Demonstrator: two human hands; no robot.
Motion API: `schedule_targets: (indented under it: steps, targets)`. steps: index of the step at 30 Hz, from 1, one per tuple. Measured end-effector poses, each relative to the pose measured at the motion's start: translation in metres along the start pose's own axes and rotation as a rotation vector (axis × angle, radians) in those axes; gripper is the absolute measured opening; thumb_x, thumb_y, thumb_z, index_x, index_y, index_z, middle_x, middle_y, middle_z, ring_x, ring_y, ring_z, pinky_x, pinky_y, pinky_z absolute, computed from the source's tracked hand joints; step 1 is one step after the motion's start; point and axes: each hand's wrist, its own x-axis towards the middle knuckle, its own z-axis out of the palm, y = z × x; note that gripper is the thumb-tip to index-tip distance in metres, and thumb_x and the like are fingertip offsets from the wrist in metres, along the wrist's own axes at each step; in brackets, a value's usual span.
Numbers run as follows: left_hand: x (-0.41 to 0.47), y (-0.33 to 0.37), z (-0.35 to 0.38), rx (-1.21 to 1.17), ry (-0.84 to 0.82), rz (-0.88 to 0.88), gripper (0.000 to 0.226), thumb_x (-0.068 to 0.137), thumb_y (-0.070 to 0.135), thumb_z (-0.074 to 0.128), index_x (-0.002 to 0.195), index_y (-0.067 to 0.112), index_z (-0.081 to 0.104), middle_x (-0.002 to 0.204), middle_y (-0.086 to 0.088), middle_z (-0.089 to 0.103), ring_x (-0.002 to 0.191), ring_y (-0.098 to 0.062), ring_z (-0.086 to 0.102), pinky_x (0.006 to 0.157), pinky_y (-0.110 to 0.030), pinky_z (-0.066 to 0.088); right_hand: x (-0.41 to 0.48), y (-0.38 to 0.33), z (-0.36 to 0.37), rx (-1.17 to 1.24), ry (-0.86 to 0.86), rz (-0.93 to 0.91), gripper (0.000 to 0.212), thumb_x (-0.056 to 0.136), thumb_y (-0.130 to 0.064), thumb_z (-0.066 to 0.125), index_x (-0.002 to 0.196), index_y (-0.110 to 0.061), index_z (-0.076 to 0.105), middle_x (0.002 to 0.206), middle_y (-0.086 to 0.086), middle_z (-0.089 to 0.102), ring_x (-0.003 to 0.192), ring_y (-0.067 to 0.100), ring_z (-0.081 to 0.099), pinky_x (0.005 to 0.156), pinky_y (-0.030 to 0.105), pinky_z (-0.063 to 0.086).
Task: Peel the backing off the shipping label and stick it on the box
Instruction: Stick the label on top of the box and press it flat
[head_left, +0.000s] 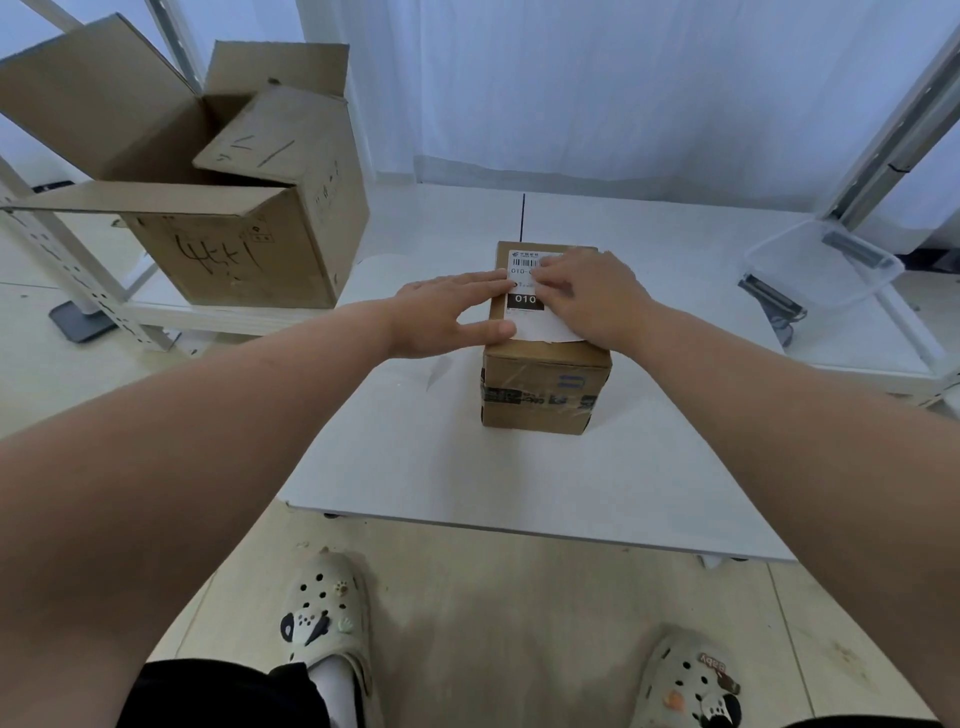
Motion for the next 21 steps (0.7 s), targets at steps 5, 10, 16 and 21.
schedule_targets:
  steps: [5, 10, 16, 21]
  targets:
    - [0.002, -0.001, 0.003, 0.039, -0.028, -0.010, 0.081, 0.085, 0.065, 0.034, 0.151, 0.031, 0.001, 0.159, 0.012, 0.002, 0.147, -0.016, 0.010, 0.119, -0.046, 0.011, -0.026, -0.008, -0.014, 0.255, -0.202, -0.155, 0.034, 0.098, -0.026, 0.038, 0.121, -0.026, 0.064, 0.142, -0.012, 0.048, 0.142, 0.013, 0.022, 0.118, 0.038, 0.008]
    - [0.002, 0.002, 0.000, -0.002, -0.043, -0.019, 0.083, 0.085, 0.062, 0.042, 0.151, 0.031, 0.003, 0.159, 0.013, 0.002, 0.147, -0.014, 0.006, 0.119, -0.044, 0.011, -0.020, -0.002, -0.012, 0.020, -0.254, -0.088, 0.042, 0.101, -0.035, 0.020, 0.136, -0.043, 0.042, 0.152, -0.016, 0.030, 0.146, 0.013, 0.009, 0.117, 0.047, -0.009]
    - [0.001, 0.005, -0.003, -0.011, -0.069, -0.035, 0.081, 0.085, 0.062, 0.043, 0.150, 0.033, 0.004, 0.159, 0.015, 0.000, 0.147, -0.014, 0.001, 0.119, -0.047, 0.007, 0.001, -0.002, -0.005, -0.118, -0.289, 0.086, 0.048, 0.099, -0.043, 0.007, 0.146, -0.042, 0.015, 0.159, -0.014, 0.008, 0.147, 0.018, -0.006, 0.110, 0.057, -0.020]
    - [0.001, 0.006, -0.003, 0.138, -0.067, -0.054, 0.078, 0.087, 0.066, 0.033, 0.150, 0.034, 0.001, 0.159, 0.016, -0.002, 0.147, -0.016, 0.005, 0.118, -0.051, 0.007, -0.005, -0.012, -0.003, -0.100, -0.355, 0.042, 0.051, 0.099, -0.040, 0.017, 0.149, -0.036, 0.007, 0.160, -0.011, 0.003, 0.147, 0.020, -0.006, 0.113, 0.056, -0.017]
